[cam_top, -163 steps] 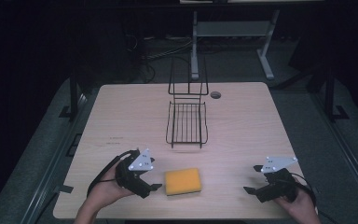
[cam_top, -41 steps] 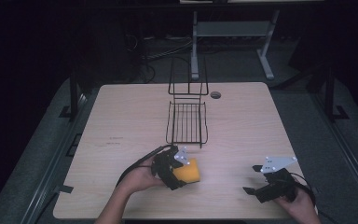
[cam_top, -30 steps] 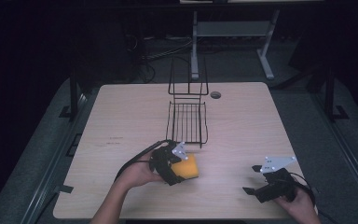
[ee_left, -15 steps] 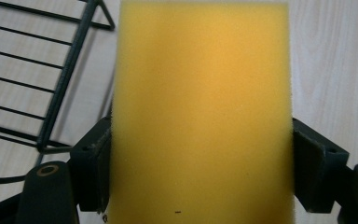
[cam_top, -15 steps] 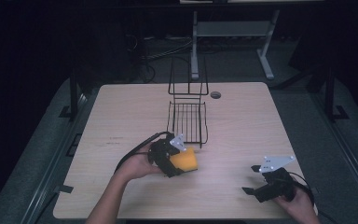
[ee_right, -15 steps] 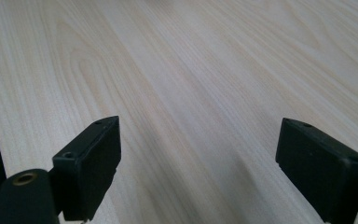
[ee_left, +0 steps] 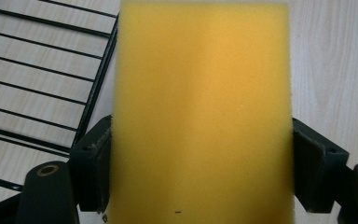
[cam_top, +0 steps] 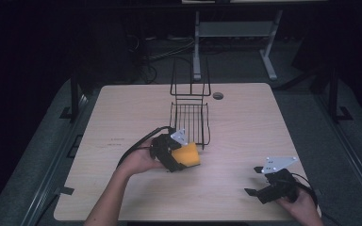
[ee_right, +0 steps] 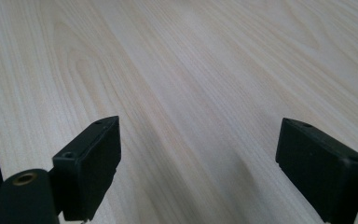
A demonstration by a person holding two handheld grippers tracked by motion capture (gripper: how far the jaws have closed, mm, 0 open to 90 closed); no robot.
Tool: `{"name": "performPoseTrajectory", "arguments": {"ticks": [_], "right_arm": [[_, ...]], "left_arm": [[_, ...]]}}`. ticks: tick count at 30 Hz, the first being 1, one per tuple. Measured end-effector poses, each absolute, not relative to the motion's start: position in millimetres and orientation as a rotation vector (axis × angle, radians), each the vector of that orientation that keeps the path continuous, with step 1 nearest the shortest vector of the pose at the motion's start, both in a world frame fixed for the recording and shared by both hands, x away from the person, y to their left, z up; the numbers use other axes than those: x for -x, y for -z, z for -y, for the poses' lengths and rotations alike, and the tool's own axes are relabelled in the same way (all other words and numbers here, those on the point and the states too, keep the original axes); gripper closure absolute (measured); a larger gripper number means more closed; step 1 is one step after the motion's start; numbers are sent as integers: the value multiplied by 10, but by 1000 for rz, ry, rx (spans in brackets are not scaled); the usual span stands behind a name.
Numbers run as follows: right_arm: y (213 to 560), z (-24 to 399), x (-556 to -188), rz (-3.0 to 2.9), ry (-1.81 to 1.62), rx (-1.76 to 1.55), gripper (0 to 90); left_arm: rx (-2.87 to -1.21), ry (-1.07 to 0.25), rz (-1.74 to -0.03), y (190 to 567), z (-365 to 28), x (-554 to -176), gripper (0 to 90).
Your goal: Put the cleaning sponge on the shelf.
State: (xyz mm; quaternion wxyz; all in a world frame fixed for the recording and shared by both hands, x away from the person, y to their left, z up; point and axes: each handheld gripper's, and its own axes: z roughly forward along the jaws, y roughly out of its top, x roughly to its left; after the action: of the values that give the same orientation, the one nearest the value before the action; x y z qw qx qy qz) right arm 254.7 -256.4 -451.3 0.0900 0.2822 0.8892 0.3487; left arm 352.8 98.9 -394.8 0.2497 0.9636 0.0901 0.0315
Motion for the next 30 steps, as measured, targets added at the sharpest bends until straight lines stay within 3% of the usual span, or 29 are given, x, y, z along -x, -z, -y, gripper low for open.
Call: {"name": "performPoseTrajectory", "arguments": {"ticks": [30], "right_arm": [[4500,2551,-2552,-2640,-1040,-837,136]], "left_arm": [[-2609,-93,-247,3812,-972,-3822,217]]}}
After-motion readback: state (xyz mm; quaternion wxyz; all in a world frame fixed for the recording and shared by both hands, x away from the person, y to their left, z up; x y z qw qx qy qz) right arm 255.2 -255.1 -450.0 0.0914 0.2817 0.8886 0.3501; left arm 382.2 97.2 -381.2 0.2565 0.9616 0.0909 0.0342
